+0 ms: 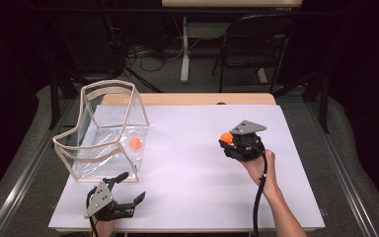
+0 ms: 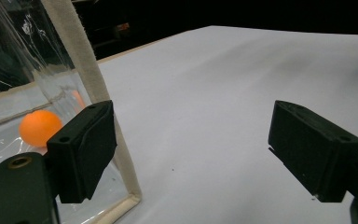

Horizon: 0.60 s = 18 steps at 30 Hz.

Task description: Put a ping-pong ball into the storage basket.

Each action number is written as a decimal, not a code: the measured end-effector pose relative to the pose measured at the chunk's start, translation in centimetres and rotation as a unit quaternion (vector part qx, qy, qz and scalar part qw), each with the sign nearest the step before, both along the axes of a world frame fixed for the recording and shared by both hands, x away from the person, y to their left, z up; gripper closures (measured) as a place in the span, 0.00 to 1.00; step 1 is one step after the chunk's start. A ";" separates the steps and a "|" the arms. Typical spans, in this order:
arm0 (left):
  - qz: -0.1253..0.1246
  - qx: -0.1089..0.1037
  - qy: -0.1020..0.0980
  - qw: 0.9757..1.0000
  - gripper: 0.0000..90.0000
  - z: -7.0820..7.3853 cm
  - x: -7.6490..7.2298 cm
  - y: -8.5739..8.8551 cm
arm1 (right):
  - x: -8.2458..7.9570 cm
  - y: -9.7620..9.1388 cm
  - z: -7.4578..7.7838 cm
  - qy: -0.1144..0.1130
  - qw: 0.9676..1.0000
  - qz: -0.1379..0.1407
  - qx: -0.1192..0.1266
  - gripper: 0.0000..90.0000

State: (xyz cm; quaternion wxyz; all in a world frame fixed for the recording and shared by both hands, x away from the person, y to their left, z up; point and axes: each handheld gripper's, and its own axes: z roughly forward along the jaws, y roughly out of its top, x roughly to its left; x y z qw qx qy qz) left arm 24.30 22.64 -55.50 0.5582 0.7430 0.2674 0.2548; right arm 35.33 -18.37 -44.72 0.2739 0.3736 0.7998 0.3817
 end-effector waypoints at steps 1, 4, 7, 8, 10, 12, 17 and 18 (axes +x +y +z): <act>0.000 0.001 -0.001 1.000 0.17 0.0 0.0 0.0 | 0.0 0.0 0.0 0.000 1.000 0.000 0.002 0.56; 0.000 0.002 -0.001 1.000 0.17 0.0 0.0 0.0 | 0.0 0.1 0.3 -0.002 1.000 0.002 -0.001 0.56; 0.000 0.002 -0.001 1.000 0.17 0.0 0.0 0.0 | 0.0 0.2 0.5 -0.005 1.000 0.002 -0.002 0.56; 0.000 0.001 -0.001 1.000 0.17 0.0 0.0 0.0 | 0.0 0.3 0.6 -0.006 1.000 0.002 0.000 0.56; 0.000 0.000 0.000 1.000 0.17 0.0 0.0 0.0 | 0.0 0.3 0.8 -0.007 1.000 0.003 -0.002 0.56; 0.000 0.000 0.000 1.000 0.17 0.0 0.0 0.0 | 0.0 0.4 0.9 -0.008 1.000 0.003 -0.001 0.56; 0.000 0.002 -0.002 1.000 0.17 0.0 0.0 0.0 | 0.0 0.6 1.3 -0.012 1.000 0.006 -0.003 0.56; 0.000 0.002 -0.001 1.000 0.17 0.0 0.0 0.0 | 0.0 0.7 1.4 -0.013 1.000 0.007 -0.004 0.56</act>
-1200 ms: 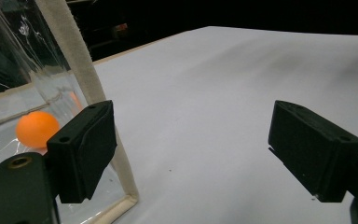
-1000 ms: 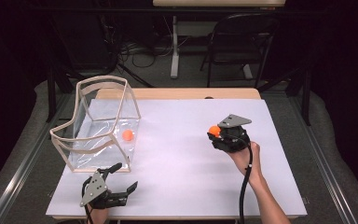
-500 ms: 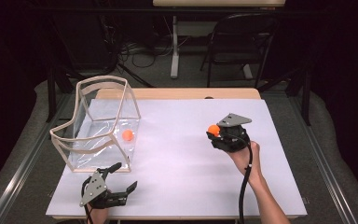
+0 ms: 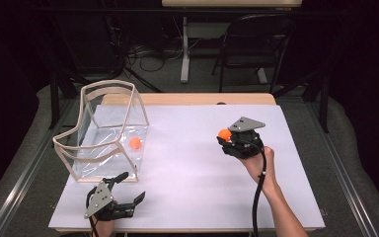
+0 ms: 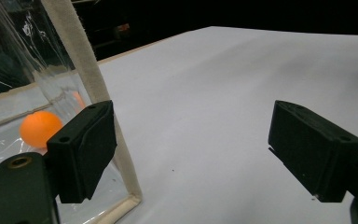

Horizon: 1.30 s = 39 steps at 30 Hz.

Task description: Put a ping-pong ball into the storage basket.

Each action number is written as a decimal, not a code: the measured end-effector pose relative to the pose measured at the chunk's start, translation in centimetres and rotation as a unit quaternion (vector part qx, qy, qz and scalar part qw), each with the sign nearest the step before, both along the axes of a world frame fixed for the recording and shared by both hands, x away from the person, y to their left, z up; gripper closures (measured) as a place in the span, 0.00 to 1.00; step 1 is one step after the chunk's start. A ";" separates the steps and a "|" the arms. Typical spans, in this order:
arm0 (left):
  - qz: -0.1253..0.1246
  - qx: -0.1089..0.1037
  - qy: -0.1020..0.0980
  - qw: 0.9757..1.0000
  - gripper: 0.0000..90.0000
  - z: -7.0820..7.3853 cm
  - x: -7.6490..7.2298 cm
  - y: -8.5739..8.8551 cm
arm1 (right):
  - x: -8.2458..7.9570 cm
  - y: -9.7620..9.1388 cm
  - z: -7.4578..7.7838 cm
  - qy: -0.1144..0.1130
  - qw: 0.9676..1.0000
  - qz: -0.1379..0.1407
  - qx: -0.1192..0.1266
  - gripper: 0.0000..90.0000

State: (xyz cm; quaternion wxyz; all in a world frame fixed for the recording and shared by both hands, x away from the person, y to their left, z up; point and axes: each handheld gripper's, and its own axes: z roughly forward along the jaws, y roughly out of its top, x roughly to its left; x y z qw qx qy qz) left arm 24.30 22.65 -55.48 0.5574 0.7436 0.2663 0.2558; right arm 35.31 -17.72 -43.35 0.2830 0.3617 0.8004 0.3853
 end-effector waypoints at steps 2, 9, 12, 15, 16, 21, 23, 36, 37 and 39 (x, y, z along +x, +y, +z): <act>0.000 -0.001 0.001 1.000 0.17 0.0 0.0 0.0 | 0.0 0.1 0.2 -0.002 1.000 0.001 0.001 0.56; -0.001 -0.001 0.001 1.000 0.17 0.0 0.0 0.0 | 0.0 0.5 0.9 -0.008 1.000 0.006 -0.002 0.56; 0.000 -0.001 0.000 1.000 0.17 0.0 0.0 0.0 | 0.0 0.6 1.2 -0.010 1.000 0.008 -0.003 0.56; 0.000 0.000 -0.001 1.000 0.17 0.0 0.0 0.0 | 0.0 0.7 1.3 -0.012 1.000 0.008 -0.001 0.56; -0.001 0.000 -0.001 1.000 0.17 0.0 0.0 0.0 | 0.0 0.7 1.3 -0.012 1.000 0.009 0.000 0.56; 0.000 -0.001 0.000 1.000 0.17 0.0 0.0 0.0 | 0.1 1.0 1.3 -0.013 1.000 0.011 0.002 0.56; 0.000 -0.001 0.000 1.000 0.17 0.0 0.0 0.0 | 0.1 1.0 1.4 -0.014 1.000 0.012 0.003 0.56; -0.001 -0.001 -0.002 1.000 0.17 0.0 0.0 0.0 | 0.4 1.9 2.3 -0.023 0.999 0.026 0.009 0.56; -0.001 0.000 -0.002 1.000 0.17 0.1 0.0 0.1 | 0.4 2.1 2.4 -0.023 0.999 0.027 0.009 0.56; -0.002 0.000 -0.003 1.000 0.17 0.1 0.0 0.1 | 0.5 2.3 2.5 -0.023 0.999 0.029 0.007 0.56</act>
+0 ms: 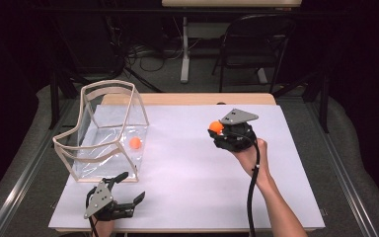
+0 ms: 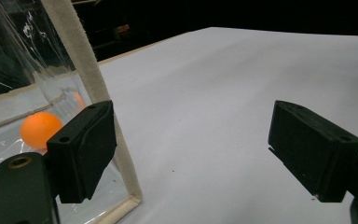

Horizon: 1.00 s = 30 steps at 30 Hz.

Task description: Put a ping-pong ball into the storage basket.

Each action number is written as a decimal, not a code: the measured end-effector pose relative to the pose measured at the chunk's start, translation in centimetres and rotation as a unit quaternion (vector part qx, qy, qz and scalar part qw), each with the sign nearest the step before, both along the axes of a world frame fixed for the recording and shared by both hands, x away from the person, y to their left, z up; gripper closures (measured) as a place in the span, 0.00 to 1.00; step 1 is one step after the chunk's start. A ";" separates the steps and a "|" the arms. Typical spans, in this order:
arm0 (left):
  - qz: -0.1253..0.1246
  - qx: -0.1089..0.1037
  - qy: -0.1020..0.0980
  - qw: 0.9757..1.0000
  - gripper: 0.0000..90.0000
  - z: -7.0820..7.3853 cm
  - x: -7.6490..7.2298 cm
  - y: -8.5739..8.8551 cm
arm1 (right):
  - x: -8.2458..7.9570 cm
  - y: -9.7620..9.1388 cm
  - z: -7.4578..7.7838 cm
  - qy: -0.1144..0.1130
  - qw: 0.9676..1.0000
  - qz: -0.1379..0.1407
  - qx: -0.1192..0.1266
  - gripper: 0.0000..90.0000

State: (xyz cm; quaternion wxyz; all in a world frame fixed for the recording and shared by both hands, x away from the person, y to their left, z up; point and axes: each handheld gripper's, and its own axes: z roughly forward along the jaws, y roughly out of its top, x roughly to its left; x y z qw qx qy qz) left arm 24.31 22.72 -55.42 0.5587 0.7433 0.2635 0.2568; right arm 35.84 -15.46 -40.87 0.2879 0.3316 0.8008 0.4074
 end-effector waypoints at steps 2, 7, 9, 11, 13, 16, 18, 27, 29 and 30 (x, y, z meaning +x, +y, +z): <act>0.000 -0.001 0.000 1.000 0.17 0.0 0.0 0.0 | 0.1 0.2 0.1 0.001 1.000 0.003 0.001 0.56; 0.001 -0.002 0.000 1.000 0.17 0.0 0.0 0.0 | 0.4 0.6 0.4 0.002 1.000 0.010 0.004 0.56; 0.001 0.000 0.000 1.000 0.17 0.0 0.0 0.0 | 0.5 0.8 0.4 0.002 1.000 0.012 0.005 0.56; 0.001 0.000 0.000 1.000 0.17 0.0 0.0 0.0 | 0.7 0.9 0.5 0.002 1.000 0.014 0.005 0.56; 0.001 0.000 0.000 1.000 0.17 0.0 0.0 0.0 | 0.8 1.1 0.6 0.002 1.000 0.016 0.005 0.56; 0.001 -0.001 0.001 1.000 0.17 0.0 0.0 0.0 | 1.0 1.4 0.7 0.003 1.000 0.019 0.006 0.56; 0.001 -0.002 0.001 1.000 0.17 0.0 0.0 0.0 | 1.1 1.5 0.7 0.004 1.000 0.020 0.006 0.56; 0.001 -0.002 0.000 1.000 0.17 0.0 0.0 0.1 | 1.9 2.6 1.1 0.007 0.999 0.032 0.008 0.56; 0.000 -0.001 0.000 1.000 0.17 0.0 0.0 0.1 | 2.0 2.8 1.2 0.006 0.999 0.035 0.008 0.56; 0.000 -0.002 0.000 1.000 0.17 0.0 0.0 0.1 | 2.1 3.0 1.2 0.006 0.999 0.036 0.009 0.56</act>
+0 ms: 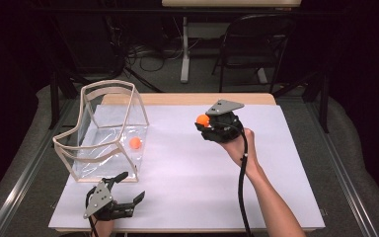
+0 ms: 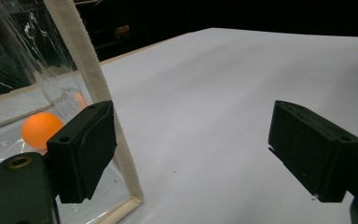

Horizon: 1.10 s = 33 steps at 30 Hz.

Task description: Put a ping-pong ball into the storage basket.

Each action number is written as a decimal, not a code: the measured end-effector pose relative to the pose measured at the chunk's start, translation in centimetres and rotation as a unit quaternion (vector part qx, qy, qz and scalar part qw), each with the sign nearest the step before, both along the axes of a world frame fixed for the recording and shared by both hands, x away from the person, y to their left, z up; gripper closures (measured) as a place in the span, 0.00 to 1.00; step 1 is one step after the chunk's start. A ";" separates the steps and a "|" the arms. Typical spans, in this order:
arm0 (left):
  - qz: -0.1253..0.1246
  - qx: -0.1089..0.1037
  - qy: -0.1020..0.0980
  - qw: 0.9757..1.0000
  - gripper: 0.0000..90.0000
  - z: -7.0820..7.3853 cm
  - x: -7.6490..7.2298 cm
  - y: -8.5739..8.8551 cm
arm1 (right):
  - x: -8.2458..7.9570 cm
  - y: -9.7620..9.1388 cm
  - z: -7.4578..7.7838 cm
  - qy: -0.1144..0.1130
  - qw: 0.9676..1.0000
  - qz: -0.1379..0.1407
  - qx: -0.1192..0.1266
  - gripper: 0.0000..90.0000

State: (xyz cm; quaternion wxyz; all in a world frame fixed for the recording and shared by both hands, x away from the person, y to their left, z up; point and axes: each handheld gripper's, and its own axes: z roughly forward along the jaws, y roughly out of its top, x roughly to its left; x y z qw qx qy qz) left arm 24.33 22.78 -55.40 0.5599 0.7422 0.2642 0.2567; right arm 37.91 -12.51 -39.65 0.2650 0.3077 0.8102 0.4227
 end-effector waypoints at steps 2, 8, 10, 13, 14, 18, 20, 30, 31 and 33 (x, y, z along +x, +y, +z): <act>-0.001 0.001 0.000 1.000 0.17 0.0 0.0 0.0 | 0.1 0.2 0.1 -0.001 1.000 0.004 -0.001 0.56; -0.001 0.001 -0.001 1.000 0.17 0.0 0.0 0.0 | 0.5 1.0 0.2 0.002 1.000 0.010 -0.001 0.56; 0.000 0.000 0.000 1.000 0.17 0.0 0.0 0.0 | 0.6 1.3 0.2 0.002 1.000 0.013 -0.001 0.56; -0.001 0.000 0.000 1.000 0.17 0.0 0.0 0.0 | 0.8 1.7 0.3 0.002 1.000 0.017 -0.001 0.56; -0.001 0.001 0.000 1.000 0.17 0.0 0.0 0.0 | 0.9 1.8 0.3 0.002 1.000 0.018 -0.001 0.56; -0.001 0.001 0.000 1.000 0.17 0.0 0.0 0.0 | 1.1 2.4 0.4 0.004 1.000 0.023 -0.002 0.56; -0.001 0.001 -0.001 1.000 0.17 0.0 0.0 0.0 | 1.2 2.6 0.4 0.006 1.000 0.026 -0.001 0.56; -0.002 0.000 0.001 1.000 0.17 0.0 0.0 0.0 | 1.7 3.7 0.9 0.005 0.999 0.036 0.001 0.56; -0.001 0.001 0.001 1.000 0.17 0.0 0.0 0.0 | 1.7 3.8 0.9 0.005 0.999 0.036 0.001 0.56; 0.000 0.001 0.002 1.000 0.17 0.0 0.0 0.0 | 1.8 3.9 1.0 0.004 0.999 0.038 0.001 0.56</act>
